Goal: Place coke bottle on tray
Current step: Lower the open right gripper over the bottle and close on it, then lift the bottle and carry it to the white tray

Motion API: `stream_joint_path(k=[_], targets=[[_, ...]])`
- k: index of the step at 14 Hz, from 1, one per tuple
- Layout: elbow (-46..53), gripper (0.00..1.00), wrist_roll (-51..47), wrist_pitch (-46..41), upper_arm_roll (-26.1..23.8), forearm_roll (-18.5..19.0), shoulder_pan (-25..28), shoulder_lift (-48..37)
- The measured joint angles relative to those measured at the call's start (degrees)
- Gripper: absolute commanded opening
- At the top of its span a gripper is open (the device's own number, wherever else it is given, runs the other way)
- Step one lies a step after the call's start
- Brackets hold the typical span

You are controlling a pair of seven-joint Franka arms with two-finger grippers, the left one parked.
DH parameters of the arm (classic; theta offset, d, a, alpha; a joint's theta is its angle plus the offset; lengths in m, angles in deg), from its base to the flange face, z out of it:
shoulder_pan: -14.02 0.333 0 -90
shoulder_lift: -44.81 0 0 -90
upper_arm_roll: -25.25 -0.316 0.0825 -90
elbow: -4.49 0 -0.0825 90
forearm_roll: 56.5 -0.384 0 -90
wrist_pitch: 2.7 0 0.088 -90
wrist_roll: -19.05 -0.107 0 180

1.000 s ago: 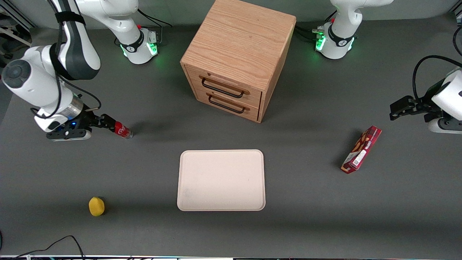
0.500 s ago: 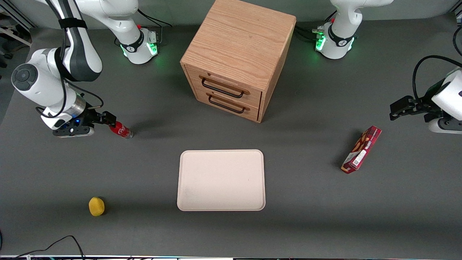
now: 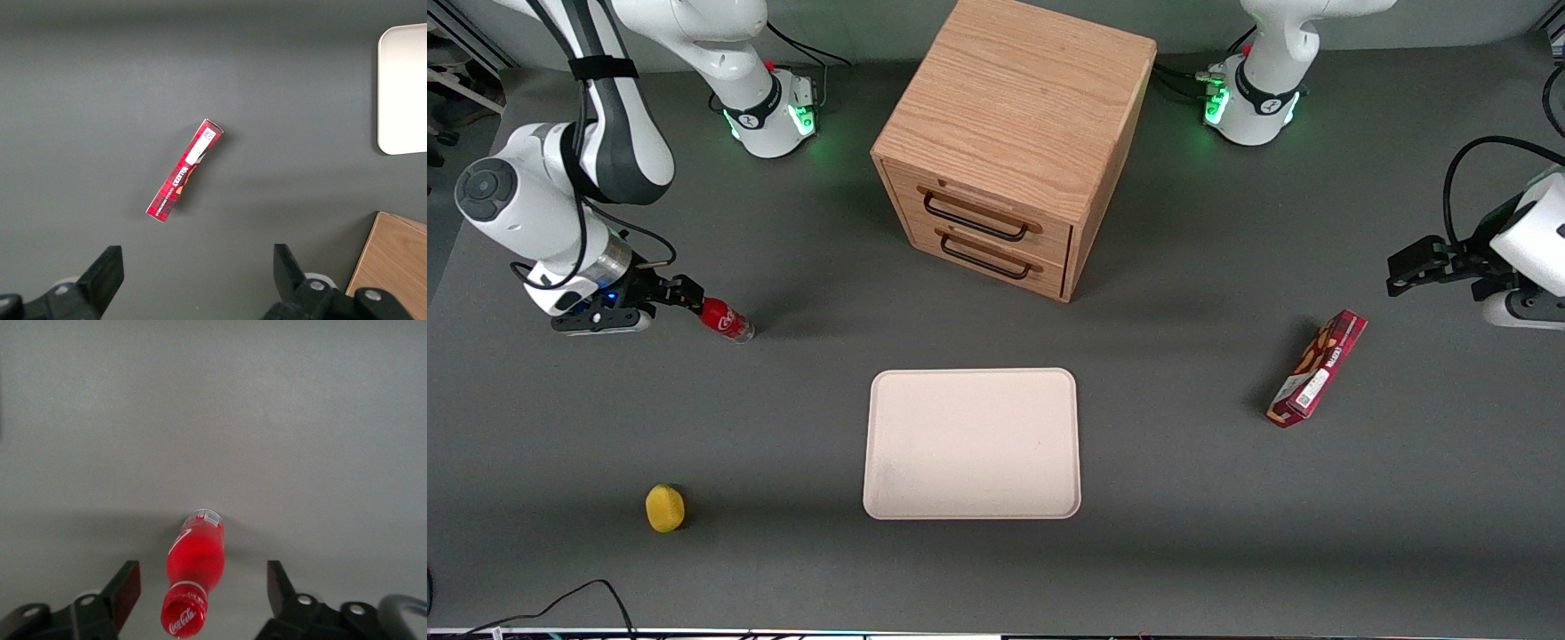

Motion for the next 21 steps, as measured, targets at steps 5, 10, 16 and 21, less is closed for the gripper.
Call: stream_joint_path(k=[5,10,16,21], targets=[[-4.0,0.62,0.0,3.6,-0.4,0.0,0.0,-0.5],[-5.0,0.12,0.0,3.6,-0.4,-0.1,0.0,-2.2],[-5.0,0.0,-0.4,3.7,-2.6,-2.5,0.0,-2.3],[2.5,0.0,-12.5,3.0,-12.1,-3.4,0.7,-0.1]])
